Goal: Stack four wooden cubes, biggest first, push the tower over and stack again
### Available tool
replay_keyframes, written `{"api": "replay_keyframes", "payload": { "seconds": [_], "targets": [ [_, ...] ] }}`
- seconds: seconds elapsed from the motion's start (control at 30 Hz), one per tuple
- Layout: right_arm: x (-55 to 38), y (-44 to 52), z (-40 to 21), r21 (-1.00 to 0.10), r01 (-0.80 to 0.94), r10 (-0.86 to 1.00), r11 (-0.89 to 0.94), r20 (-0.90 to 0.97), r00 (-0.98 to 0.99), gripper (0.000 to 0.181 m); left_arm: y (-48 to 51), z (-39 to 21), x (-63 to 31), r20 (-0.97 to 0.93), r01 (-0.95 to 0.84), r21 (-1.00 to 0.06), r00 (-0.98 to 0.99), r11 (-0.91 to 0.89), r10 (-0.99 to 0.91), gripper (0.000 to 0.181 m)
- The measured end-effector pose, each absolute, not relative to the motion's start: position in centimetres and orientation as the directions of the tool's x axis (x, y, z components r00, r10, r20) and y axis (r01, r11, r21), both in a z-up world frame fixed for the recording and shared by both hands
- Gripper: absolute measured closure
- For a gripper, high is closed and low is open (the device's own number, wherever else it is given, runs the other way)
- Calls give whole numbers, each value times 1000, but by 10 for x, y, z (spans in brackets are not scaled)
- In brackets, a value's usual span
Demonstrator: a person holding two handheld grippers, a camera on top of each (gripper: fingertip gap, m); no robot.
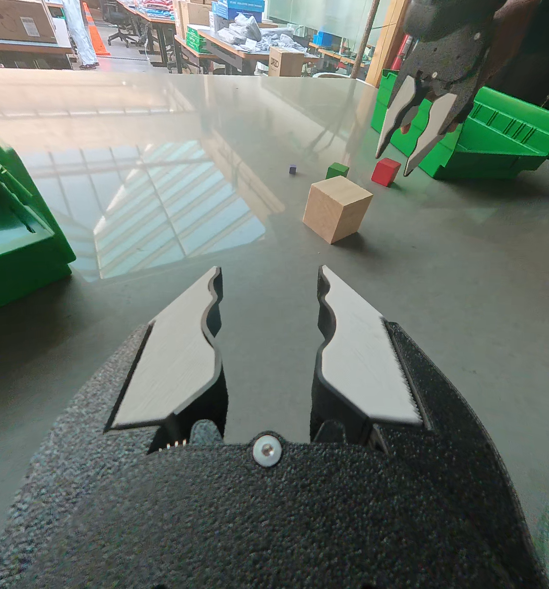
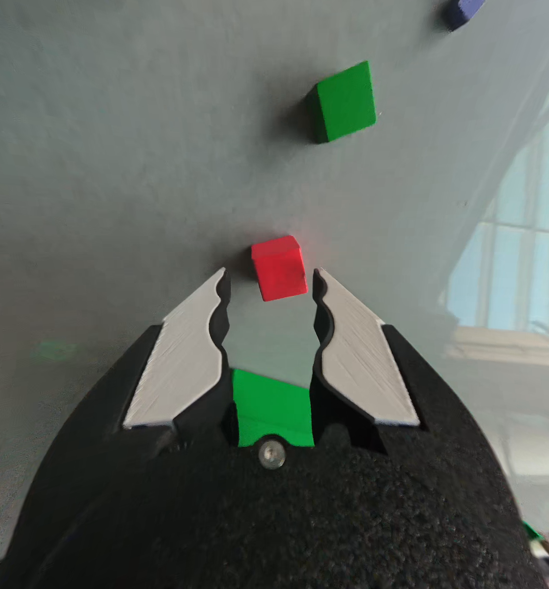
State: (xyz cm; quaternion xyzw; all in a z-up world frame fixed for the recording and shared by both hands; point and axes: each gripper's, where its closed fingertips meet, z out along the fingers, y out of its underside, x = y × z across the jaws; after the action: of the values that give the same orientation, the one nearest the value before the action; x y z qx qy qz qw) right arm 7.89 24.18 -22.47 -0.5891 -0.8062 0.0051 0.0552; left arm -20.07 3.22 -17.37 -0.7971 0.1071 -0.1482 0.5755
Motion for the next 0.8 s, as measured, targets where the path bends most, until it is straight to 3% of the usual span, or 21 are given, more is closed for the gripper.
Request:
{"api": "replay_keyframes", "payload": {
  "seconds": [0.1, 0.43, 0.57, 0.8],
  "targets": [
    [88, 239, -230, -32, 951, 949, 309, 73, -306, 136, 32, -173, -201, 113, 1, -950, 933, -312, -343, 122],
    [84, 238, -233, -77, 969, 970, 234, 92, -227, 139, 31, -173, -200, 114, 2, -952, 931, -307, -346, 122],
    [82, 237, -232, -86, 971, 973, 221, 87, -214, 150, 31, -172, -200, 116, 4, -953, 930, -304, -349, 122],
    [7, 204, -165, -215, 939, 960, 269, 131, -246, 150, 28, -169, -198, 105, -5, -957, 925, -288, -364, 122]
  ]
}}
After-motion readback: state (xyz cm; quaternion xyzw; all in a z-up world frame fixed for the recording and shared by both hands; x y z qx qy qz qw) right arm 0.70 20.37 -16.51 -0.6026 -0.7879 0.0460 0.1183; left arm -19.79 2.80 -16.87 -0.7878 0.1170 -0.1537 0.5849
